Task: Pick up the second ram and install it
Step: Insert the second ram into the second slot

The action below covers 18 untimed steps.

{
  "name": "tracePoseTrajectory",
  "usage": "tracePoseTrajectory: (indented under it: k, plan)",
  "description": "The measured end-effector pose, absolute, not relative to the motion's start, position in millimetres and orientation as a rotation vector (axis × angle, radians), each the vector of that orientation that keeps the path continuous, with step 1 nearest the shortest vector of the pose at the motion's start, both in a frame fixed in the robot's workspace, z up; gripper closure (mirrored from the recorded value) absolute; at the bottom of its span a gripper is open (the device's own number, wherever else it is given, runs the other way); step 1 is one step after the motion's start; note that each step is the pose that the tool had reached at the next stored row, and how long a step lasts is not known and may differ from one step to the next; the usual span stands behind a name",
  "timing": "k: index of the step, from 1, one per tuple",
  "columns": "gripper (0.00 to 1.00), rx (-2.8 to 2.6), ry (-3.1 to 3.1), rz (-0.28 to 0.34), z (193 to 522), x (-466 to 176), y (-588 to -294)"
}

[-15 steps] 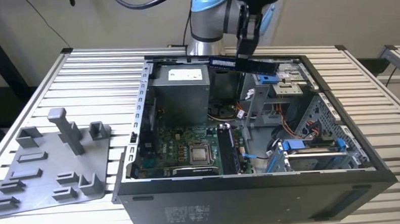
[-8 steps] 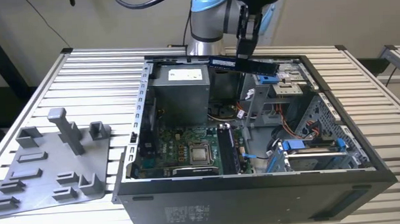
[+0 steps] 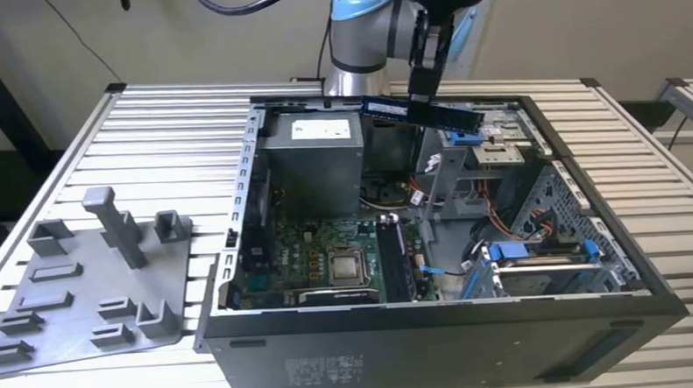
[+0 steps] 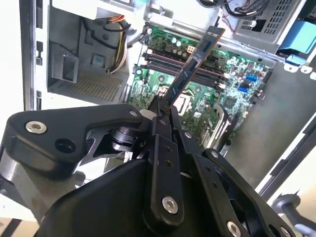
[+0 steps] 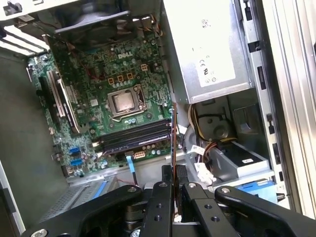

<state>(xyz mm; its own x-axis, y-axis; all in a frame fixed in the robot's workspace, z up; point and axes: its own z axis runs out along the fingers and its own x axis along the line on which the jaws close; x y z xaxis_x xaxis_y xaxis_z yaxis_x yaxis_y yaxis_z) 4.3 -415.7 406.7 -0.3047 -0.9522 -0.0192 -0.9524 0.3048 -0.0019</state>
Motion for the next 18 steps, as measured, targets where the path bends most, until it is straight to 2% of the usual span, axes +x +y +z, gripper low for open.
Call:
tracePoseTrajectory:
  k: [18]
  plan:
    - [0.86, -1.601, 2.683, 0.013, 405.2, 3.7, -415.7]
